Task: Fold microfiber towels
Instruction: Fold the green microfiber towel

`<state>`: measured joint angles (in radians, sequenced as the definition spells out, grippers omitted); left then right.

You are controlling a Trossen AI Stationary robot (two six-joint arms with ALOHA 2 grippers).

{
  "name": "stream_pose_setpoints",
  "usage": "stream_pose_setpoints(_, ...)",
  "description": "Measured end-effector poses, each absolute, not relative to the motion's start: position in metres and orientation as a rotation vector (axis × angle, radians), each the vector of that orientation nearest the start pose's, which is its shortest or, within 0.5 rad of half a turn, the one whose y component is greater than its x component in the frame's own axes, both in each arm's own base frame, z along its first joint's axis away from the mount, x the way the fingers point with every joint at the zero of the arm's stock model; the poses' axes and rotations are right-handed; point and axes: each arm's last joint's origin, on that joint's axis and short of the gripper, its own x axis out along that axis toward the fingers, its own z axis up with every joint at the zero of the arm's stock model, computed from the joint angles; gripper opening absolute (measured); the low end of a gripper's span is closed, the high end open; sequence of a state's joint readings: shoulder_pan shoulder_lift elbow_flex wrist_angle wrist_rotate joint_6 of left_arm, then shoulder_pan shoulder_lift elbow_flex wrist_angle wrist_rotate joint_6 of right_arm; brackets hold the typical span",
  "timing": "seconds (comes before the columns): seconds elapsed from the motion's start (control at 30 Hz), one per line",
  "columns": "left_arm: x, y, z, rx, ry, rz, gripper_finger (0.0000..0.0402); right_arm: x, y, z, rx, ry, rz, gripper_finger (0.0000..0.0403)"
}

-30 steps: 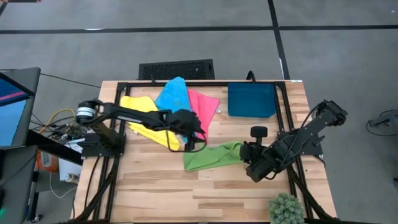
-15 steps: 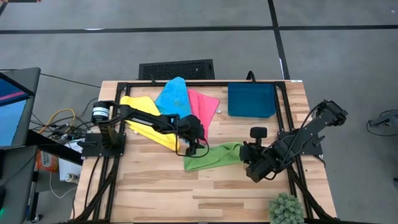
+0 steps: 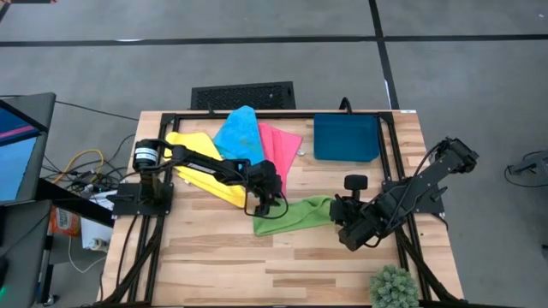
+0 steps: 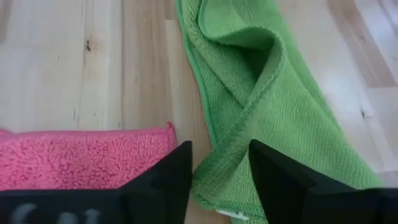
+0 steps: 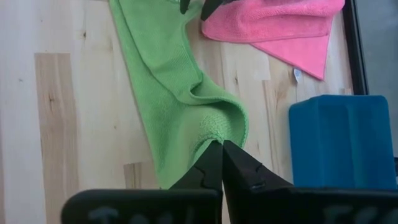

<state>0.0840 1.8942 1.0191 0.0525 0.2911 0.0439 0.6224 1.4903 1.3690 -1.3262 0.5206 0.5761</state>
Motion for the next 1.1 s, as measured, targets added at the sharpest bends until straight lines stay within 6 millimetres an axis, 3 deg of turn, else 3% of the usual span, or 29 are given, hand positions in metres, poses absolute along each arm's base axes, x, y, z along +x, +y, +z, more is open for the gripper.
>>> stream_pose_setpoints(0.23, 0.37, 0.023, 0.132, -0.111, 0.829, -0.216, 0.002, 0.221, 0.14, 0.304, -0.276, 1.158, -0.258, 0.0021)
stream_pose_setpoints(0.43, 0.365, 0.021, 0.136, -0.229, 0.882, -0.169, 0.0003, 0.222, 0.141, 0.305, -0.265, 1.146, -0.255, 0.0026)
stream_pose_setpoints(0.67, 0.339, 0.003, 0.18, -0.285, 0.95, -0.119, 0.0001, 0.224, 0.143, 0.305, -0.181, 1.111, -0.281, 0.0026)
stream_pose_setpoints(0.93, 0.283, -0.039, 0.246, -0.239, 0.958, 0.018, 0.0, 0.228, 0.158, 0.307, -0.049, 1.016, -0.258, 0.0026)
stream_pose_setpoints(1.1, 0.255, -0.066, 0.264, -0.262, 0.955, 0.072, 0.0, 0.229, 0.173, 0.302, 0.048, 0.983, -0.263, 0.0027)
